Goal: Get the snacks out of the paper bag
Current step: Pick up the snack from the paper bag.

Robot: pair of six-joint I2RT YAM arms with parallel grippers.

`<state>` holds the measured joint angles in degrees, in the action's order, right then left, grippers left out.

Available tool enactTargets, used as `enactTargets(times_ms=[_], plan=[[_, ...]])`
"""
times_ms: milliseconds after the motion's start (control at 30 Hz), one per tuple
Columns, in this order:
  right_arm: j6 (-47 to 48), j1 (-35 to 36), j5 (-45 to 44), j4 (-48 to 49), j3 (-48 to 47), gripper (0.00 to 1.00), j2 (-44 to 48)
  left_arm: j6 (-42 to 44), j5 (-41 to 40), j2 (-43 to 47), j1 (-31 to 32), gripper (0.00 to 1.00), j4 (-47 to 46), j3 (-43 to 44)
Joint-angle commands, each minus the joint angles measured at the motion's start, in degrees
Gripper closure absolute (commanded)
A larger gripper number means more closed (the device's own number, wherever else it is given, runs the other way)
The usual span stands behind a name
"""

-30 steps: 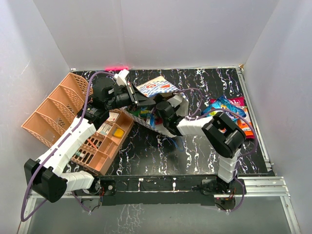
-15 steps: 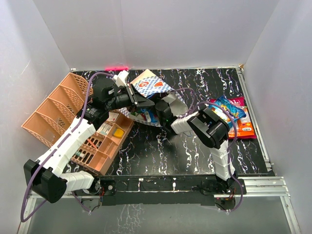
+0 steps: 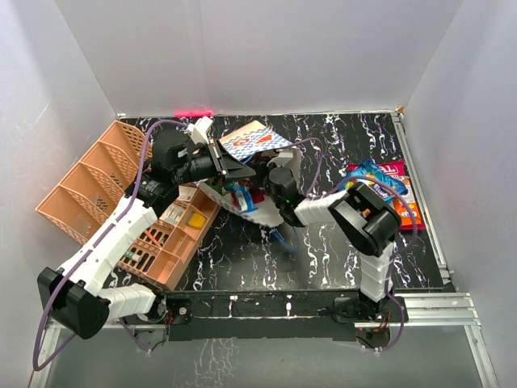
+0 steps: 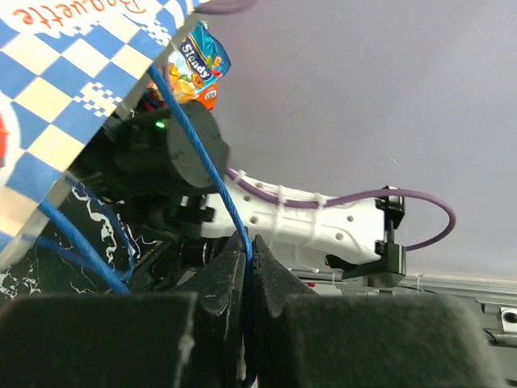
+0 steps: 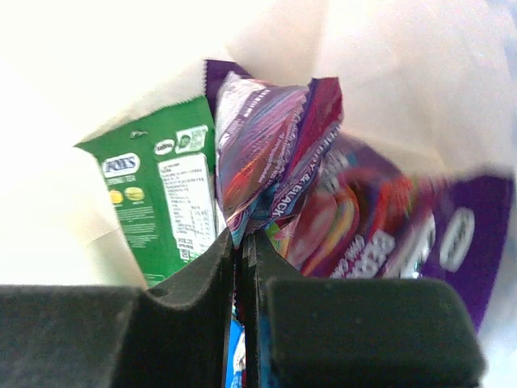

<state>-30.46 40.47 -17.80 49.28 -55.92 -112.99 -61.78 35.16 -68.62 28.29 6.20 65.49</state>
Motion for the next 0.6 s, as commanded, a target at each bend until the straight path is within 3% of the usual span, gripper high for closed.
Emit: enactTargets(times_ms=[0, 200, 433, 567], plan=[[3.6, 0.6, 0.0, 3.7, 2.0, 0.92, 11.2, 0.2, 3.5, -0.2, 0.3, 1.00, -2.2, 2.7], [4.4, 1.6, -4.0, -3.5, 7.8, 0.92, 21.1, -0.5, 4.3, -3.1, 0.3, 1.00, -3.9, 5.7], [-8.6, 1.6, -9.4, -17.1, 18.5, 0.92, 33.6, -0.9, 4.5, -4.8, 0.3, 1.00, -4.9, 7.8], [-12.1, 1.6, -8.2, -21.1, 21.1, 0.92, 33.9, -2.2, 4.9, -5.2, 0.3, 1.00, -7.3, 6.6]])
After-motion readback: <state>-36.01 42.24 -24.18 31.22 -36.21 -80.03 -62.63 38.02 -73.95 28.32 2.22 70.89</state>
